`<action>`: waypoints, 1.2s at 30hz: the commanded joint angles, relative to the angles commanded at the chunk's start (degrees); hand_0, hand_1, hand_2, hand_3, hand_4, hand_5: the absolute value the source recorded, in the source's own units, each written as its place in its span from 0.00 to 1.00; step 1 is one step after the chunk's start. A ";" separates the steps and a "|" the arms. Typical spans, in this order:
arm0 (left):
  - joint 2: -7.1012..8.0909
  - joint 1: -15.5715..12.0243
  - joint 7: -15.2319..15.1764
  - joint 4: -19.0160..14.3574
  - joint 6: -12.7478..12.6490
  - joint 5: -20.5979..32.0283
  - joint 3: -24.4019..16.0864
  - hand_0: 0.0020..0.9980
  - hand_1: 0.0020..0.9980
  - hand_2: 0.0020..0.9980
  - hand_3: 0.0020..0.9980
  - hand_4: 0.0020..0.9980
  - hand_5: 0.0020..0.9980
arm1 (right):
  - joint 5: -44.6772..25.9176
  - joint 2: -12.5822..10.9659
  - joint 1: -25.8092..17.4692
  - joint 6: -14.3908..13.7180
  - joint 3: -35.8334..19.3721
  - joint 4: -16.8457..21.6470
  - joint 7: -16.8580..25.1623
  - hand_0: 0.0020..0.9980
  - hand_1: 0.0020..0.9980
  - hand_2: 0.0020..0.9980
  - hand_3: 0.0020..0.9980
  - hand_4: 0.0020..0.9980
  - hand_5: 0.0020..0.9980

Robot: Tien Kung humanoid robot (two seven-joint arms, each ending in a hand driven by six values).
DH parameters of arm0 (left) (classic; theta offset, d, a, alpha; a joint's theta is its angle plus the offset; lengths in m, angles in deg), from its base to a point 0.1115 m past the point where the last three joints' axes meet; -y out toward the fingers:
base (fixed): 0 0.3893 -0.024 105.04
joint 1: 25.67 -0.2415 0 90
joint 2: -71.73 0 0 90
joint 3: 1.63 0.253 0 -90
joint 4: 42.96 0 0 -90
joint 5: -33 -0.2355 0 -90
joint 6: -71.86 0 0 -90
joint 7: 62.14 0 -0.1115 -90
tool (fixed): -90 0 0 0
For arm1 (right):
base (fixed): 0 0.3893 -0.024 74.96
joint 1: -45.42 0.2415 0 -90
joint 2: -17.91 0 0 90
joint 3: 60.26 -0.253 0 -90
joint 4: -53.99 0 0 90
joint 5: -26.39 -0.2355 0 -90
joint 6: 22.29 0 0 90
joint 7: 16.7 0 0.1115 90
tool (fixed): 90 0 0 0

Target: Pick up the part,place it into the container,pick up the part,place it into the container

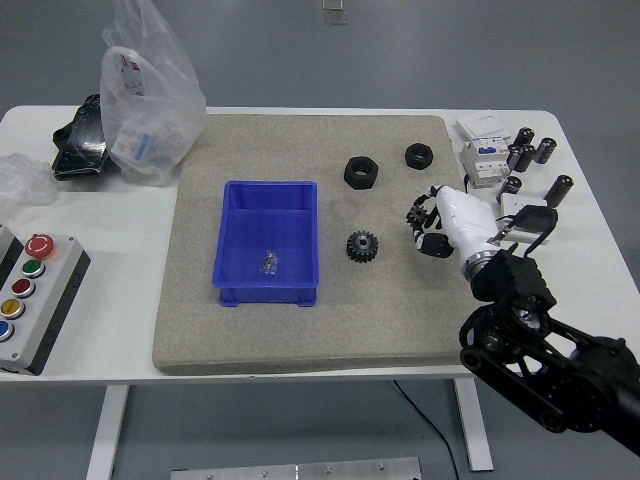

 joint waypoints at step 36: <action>0.07 0.63 0.42 0.00 0.07 -0.11 0.24 0.62 0.54 0.54 0.62 0.71 0.36 | -23.98 4.55 14.34 -4.51 19.63 -0.92 7.73 0.46 0.68 0.73 0.73 0.62 0.14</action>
